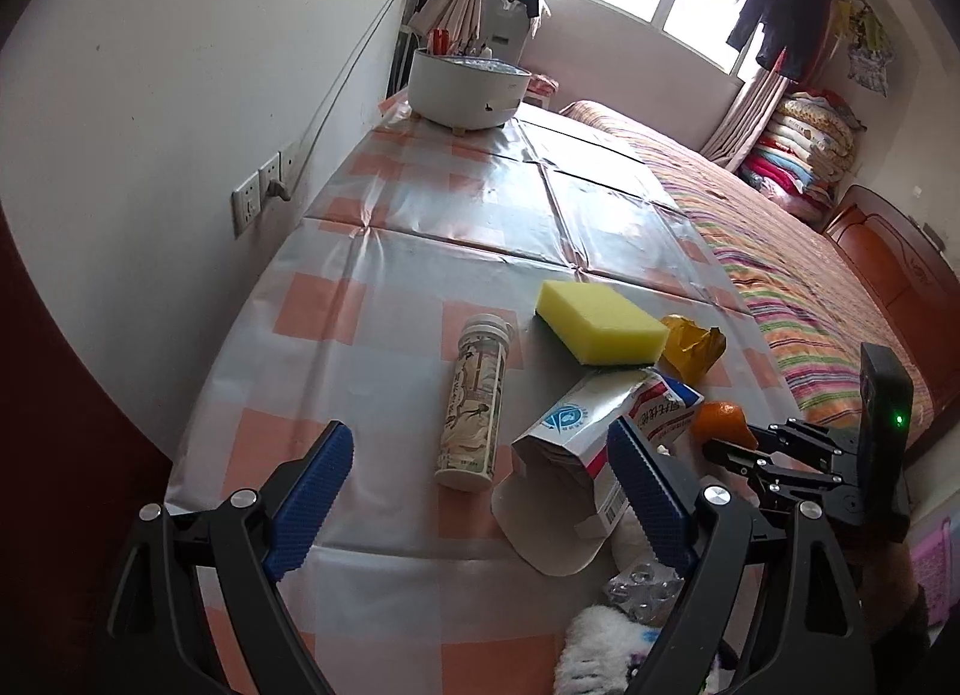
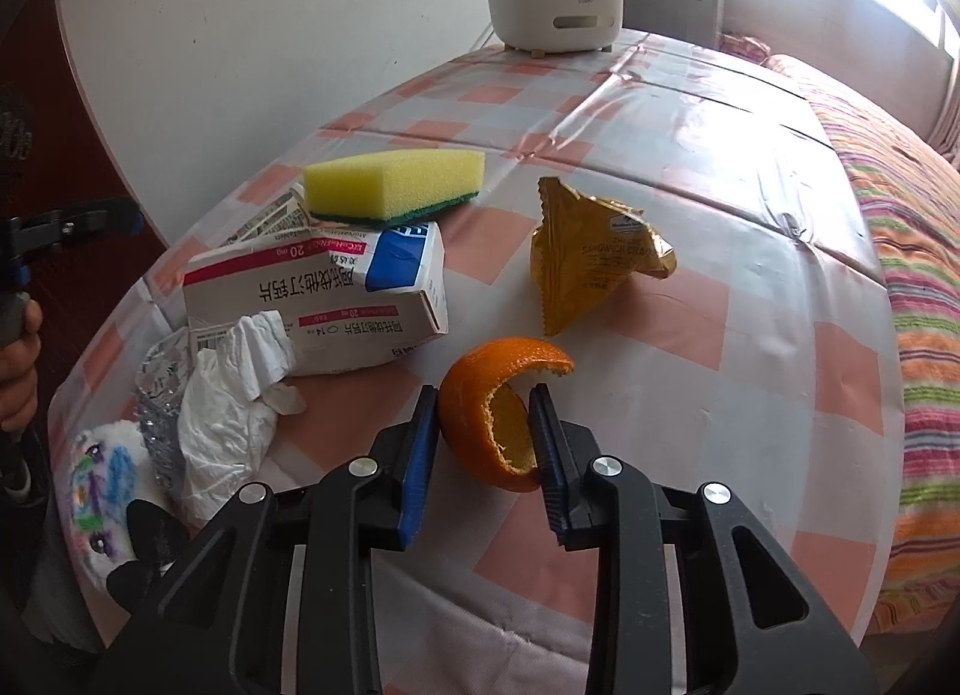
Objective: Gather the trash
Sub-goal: 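Grasp the orange peel with the right gripper while the left grasps the pill tube, then carry the orange peel and pill tube over the cream bin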
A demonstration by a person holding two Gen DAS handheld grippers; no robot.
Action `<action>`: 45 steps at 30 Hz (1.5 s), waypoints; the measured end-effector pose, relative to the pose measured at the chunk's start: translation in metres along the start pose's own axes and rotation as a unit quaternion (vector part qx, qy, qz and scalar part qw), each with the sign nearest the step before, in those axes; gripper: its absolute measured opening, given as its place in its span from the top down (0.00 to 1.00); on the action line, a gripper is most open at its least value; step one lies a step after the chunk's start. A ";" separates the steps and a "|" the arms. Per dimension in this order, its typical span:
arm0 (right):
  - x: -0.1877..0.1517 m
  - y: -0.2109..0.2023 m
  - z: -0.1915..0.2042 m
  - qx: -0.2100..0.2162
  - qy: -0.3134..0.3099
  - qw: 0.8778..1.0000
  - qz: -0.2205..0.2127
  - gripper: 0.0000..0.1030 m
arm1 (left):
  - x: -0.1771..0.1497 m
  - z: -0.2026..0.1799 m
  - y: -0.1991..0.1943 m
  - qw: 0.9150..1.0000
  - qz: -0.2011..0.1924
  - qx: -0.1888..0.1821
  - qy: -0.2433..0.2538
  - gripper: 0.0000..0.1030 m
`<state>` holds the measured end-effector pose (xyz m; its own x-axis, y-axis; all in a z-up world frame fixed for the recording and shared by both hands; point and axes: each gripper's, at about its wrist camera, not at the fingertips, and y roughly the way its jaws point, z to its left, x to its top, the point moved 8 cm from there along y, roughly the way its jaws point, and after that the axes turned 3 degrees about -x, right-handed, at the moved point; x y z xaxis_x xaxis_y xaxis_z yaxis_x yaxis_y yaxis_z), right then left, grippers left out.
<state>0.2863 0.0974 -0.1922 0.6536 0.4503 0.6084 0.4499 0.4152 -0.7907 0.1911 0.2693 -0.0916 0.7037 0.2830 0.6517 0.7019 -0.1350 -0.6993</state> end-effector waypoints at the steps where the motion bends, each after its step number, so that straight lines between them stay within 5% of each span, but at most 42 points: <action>1: 0.001 -0.004 0.000 -0.002 0.005 1.000 -0.005 0.71 | 0.002 0.000 0.006 1.000 0.013 -0.001 -0.004 0.18; 9: 0.009 -0.039 0.004 0.012 0.032 0.998 -0.059 0.71 | 0.014 0.007 0.041 0.995 0.084 0.031 -0.037 0.18; 25: 0.010 -0.097 0.017 0.047 0.051 0.989 -0.130 0.71 | 0.014 0.003 0.088 0.983 0.152 0.104 0.016 0.19; 28: 0.008 -0.108 0.019 0.051 0.055 0.987 -0.143 0.71 | 0.011 0.006 0.096 0.981 0.162 0.109 0.016 0.25; 32: 0.006 -0.119 0.021 0.051 0.054 0.985 -0.155 0.71 | 0.009 0.004 0.101 0.979 0.172 0.107 0.018 0.46; 36: 0.003 -0.128 0.020 0.048 0.057 0.984 -0.165 0.71 | 0.009 0.004 0.104 0.979 0.171 0.112 0.016 0.49; 41: -0.001 -0.138 0.014 0.043 0.066 0.982 -0.173 0.71 | 0.007 0.000 0.106 0.979 0.166 0.113 0.022 0.68; 45: -0.005 -0.143 0.007 0.037 0.071 0.981 -0.177 0.71 | 0.007 0.000 0.105 0.981 0.157 0.116 0.021 0.70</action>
<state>0.2146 0.0418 -0.0815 0.5443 0.1548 0.8245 0.6228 0.5838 -0.5208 0.2697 0.2569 -0.1601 0.8885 0.2214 0.4019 0.4096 0.0122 -0.9122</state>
